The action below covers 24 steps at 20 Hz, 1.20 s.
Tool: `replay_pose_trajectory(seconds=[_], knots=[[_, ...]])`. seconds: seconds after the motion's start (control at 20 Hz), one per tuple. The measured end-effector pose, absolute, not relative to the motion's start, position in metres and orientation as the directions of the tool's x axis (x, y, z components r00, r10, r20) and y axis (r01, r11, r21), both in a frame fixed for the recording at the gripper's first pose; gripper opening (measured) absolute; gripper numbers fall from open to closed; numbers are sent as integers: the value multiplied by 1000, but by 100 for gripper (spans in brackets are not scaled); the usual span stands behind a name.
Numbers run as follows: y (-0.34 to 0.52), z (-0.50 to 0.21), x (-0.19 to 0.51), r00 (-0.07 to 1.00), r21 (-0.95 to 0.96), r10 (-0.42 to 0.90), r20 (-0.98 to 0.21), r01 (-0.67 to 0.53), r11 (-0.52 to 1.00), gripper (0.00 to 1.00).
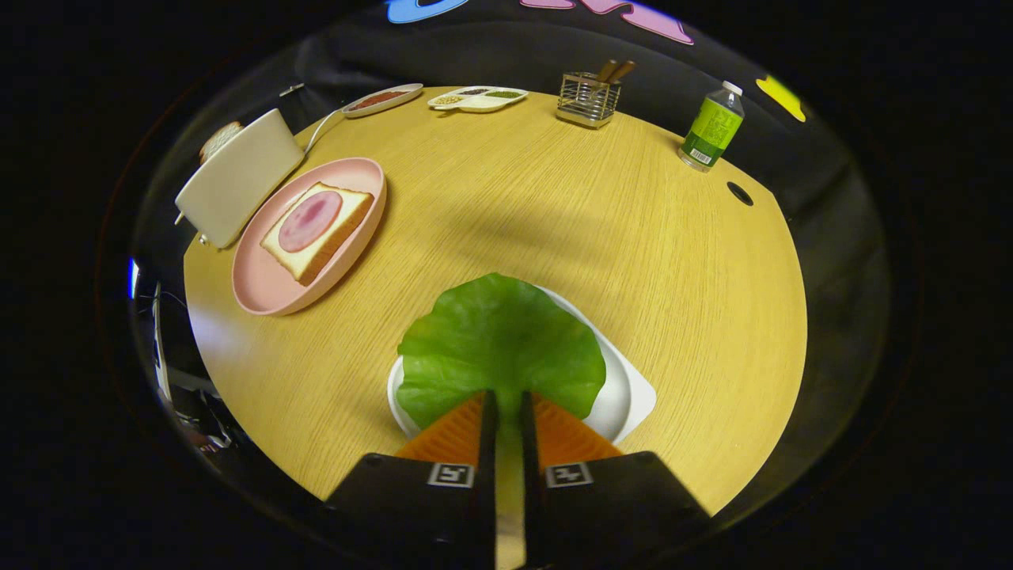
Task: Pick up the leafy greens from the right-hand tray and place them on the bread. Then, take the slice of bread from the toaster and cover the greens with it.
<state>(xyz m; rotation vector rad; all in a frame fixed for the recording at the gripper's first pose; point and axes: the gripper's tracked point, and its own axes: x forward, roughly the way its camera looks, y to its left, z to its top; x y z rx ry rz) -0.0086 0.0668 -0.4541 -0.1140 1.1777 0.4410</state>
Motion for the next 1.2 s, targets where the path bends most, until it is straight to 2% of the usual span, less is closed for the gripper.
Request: replay_pose_trajectory(seconds=[0.05, 0.15, 0.35, 0.75, 1.2], knots=[[68, -455, -8, 314, 133, 272, -910, -400, 907, 10], [68, -450, -10, 311, 140, 275, -910, -394, 908, 6], [74, -414, -4, 347, 191, 310, -885, -336, 922, 6], [131, -327, 12, 433, 219, 359, -827, -341, 914, 6], [251, -305, 17, 402, 252, 428, -809, -421, 871, 6]])
